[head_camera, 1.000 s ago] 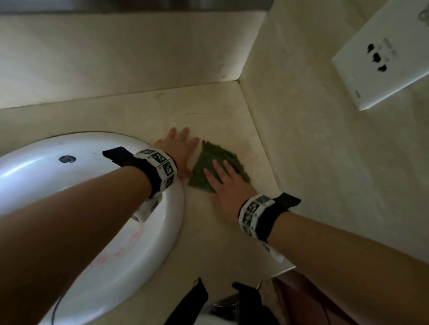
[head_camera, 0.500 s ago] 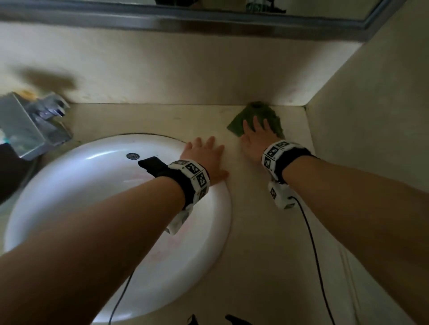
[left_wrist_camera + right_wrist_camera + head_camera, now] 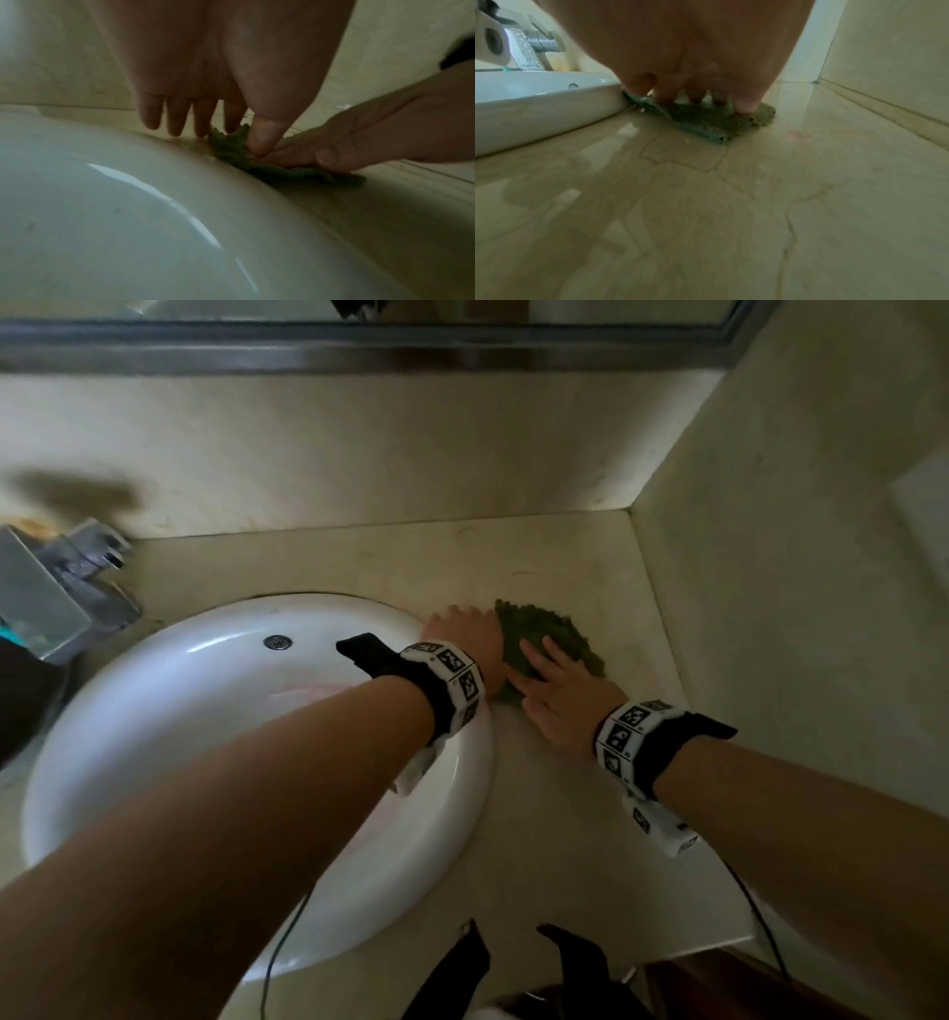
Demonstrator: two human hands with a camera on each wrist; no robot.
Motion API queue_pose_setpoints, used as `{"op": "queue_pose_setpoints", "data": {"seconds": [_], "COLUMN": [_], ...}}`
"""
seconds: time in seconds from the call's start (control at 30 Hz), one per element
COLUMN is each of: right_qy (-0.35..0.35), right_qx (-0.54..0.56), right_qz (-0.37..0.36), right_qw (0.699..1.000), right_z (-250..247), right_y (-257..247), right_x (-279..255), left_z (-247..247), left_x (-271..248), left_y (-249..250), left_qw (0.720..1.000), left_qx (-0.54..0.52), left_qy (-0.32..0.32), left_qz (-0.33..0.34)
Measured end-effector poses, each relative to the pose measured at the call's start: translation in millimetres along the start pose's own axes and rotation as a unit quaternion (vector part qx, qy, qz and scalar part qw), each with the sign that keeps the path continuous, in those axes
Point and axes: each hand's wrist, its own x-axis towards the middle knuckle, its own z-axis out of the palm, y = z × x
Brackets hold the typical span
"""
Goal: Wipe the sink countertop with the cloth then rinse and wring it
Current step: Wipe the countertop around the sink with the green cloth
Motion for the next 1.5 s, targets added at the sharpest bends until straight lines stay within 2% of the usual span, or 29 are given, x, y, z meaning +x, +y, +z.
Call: {"op": "queue_pose_setpoints", "data": {"seconds": [0.07, 0.13, 0.3, 0.47, 0.77, 1.0, 1.17, 1.3, 1.5], "right_qy": [0.008, 0.013, 0.018, 0.012, 0.005, 0.0, 0.018, 0.006, -0.042], "right_qx": [-0.001, -0.02, -0.016, -0.007, -0.011, 0.008, 0.018, 0.024, 0.012], "right_qz": [-0.003, -0.007, -0.003, -0.012, -0.028, -0.01, 0.019, 0.057, 0.087], "right_qw": [1.0, 1.0, 1.0, 1.0, 1.0, 1.0, 0.999, 0.998, 0.995], "right_z": [10.5, 16.0, 39.1, 58.1, 83.6, 110.0, 130.7, 130.0, 104.9], "right_y": [2.1, 2.4, -0.7, -2.6, -14.5, -30.2, -24.1, -12.9, 17.0], "right_x": [-13.1, -19.2, -52.6, -82.3, -116.6, -150.6, -173.5, -174.8, -148.2], "left_z": [11.9, 24.1, 44.0, 57.0, 78.2, 103.0, 123.1, 122.5, 101.4], "left_x": [-2.0, -5.0, -23.8, -48.6, -87.4, -118.9, -138.3, -130.8, -94.3], "left_y": [16.5, 24.9, 49.0, 70.4, 85.9, 99.4, 113.8, 124.5, 128.8], "left_qw": [0.997, 0.994, 0.99, 0.988, 0.986, 0.983, 0.983, 0.986, 0.985], "left_qx": [0.024, 0.066, 0.114, 0.124, 0.137, 0.14, 0.128, 0.104, 0.11], "left_qy": [-0.018, -0.024, -0.017, -0.047, -0.058, -0.063, -0.036, -0.024, -0.034], "left_qz": [0.065, 0.086, 0.081, 0.075, 0.069, 0.096, 0.123, 0.13, 0.125]}}
